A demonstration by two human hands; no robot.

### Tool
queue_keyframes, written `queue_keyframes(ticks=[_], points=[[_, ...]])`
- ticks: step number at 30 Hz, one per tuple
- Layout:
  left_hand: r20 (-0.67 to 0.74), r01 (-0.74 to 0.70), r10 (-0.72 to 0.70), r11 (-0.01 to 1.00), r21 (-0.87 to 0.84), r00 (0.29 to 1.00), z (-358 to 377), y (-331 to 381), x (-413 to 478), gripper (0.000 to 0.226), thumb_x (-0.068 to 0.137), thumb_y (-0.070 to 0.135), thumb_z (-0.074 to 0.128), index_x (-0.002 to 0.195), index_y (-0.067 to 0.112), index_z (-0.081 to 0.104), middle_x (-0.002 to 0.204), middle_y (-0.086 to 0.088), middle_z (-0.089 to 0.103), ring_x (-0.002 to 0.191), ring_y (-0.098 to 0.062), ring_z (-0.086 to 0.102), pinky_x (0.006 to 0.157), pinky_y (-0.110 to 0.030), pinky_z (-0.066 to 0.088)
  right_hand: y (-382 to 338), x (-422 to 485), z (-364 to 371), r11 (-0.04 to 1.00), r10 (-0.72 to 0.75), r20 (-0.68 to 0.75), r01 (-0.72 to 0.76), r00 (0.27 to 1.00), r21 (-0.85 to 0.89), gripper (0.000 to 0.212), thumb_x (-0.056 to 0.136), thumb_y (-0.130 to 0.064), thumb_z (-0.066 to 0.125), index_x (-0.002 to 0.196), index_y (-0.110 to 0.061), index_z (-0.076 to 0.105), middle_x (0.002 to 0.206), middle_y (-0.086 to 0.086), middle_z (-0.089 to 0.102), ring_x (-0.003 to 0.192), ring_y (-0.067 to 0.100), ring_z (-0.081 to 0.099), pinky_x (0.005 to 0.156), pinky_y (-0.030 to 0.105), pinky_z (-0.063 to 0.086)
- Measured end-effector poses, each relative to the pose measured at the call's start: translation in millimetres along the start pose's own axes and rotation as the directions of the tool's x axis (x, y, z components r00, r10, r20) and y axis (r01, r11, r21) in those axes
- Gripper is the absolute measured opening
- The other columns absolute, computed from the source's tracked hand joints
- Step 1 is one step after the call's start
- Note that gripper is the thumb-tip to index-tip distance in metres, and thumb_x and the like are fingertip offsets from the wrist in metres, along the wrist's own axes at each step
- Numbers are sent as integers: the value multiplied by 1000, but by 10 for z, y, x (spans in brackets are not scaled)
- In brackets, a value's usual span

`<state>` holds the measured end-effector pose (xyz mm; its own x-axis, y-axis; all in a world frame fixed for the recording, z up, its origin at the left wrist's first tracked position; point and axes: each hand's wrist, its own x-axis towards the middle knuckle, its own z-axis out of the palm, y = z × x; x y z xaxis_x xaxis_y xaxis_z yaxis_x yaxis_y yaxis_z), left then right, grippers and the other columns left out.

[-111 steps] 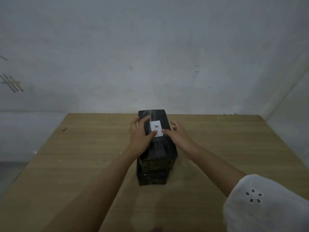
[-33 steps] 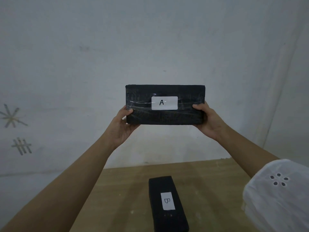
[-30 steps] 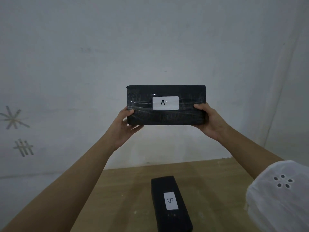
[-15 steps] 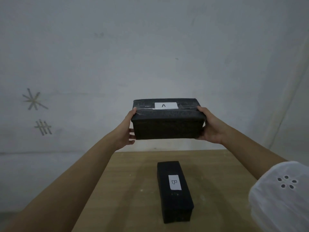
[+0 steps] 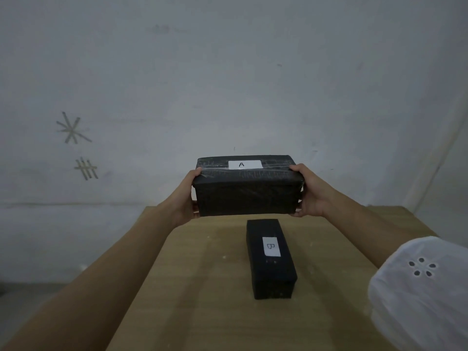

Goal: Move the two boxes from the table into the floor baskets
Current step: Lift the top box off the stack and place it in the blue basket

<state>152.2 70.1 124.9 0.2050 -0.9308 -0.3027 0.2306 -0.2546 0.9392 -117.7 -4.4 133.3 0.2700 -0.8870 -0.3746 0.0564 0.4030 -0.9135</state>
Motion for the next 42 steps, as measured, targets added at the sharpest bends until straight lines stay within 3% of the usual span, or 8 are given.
queue_keyframes(ticks=[6, 14, 20, 25, 30, 34, 42], points=[[-49, 9, -10, 1000, -26, 999, -642, 15, -190, 39, 77, 59, 51, 105, 31, 52, 104, -5, 58, 92, -25, 60, 65, -35, 53, 112, -53, 638, 1000, -7, 30, 7, 1000, -21, 39, 76, -50, 58, 104, -22, 54, 113, 14, 52, 104, 32, 51, 71, 44, 47], [-86, -10, 10, 1000, -3, 996, -2084, 188, -538, 42, 79, 58, 49, 112, 31, 49, 108, -7, 57, 95, -25, 59, 65, -35, 52, 498, -75, 2073, 999, -38, 55, 37, 998, 14, 36, 74, -50, 60, 99, -25, 56, 113, 12, 53, 106, 31, 52, 82, 46, 45], [-147, -18, 17, 1000, -7, 989, -3338, 356, -900, 48, 82, 54, 49, 123, 28, 46, 108, -6, 57, 95, -26, 59, 66, -38, 52, 927, -185, 3372, 999, -30, 80, 28, 996, 17, 30, 75, -50, 59, 93, -26, 56, 105, 10, 54, 95, 28, 55, 66, 41, 46], [-186, -11, 1, 999, -53, 982, -4157, 374, -1036, 35, 84, 51, 48, 110, 27, 49, 104, -5, 58, 94, -26, 57, 66, -40, 52, 1152, -229, 4187, 1000, -27, 113, 26, 993, 13, 32, 75, -51, 59, 96, -27, 57, 105, 9, 55, 96, 26, 56, 65, 39, 47], [-214, 1, -30, 991, -134, 976, -4691, 305, -924, 35, 83, 49, 50, 109, 25, 48, 103, -7, 58, 94, -27, 57, 67, -42, 52, 1252, -97, 4702, 999, -23, 122, 26, 992, -24, 34, 75, -51, 60, 99, -26, 57, 106, 8, 57, 97, 25, 56, 64, 38, 47], [-214, 4, -39, 987, -163, 976, -4976, 299, -704, 25, 85, 47, 49, 97, 26, 50, 102, -7, 57, 95, -27, 56, 75, -44, 51, 1299, 169, 4986, 1000, -4, 125, 7, 992, -24, 36, 73, -51, 60, 99, -26, 58, 107, 7, 57, 99, 25, 57, 64, 38, 47], [-222, -18, -22, 984, -177, 975, -5502, 493, -150, 18, 87, 40, 46, 92, 23, 50, 98, -5, 56, 91, -24, 56, 67, -39, 50, 1347, 842, 5560, 998, -5, 129, -3, 992, 59, 42, 71, -48, 62, 106, -25, 59, 117, 8, 58, 105, 26, 55, 68, 38, 48]])
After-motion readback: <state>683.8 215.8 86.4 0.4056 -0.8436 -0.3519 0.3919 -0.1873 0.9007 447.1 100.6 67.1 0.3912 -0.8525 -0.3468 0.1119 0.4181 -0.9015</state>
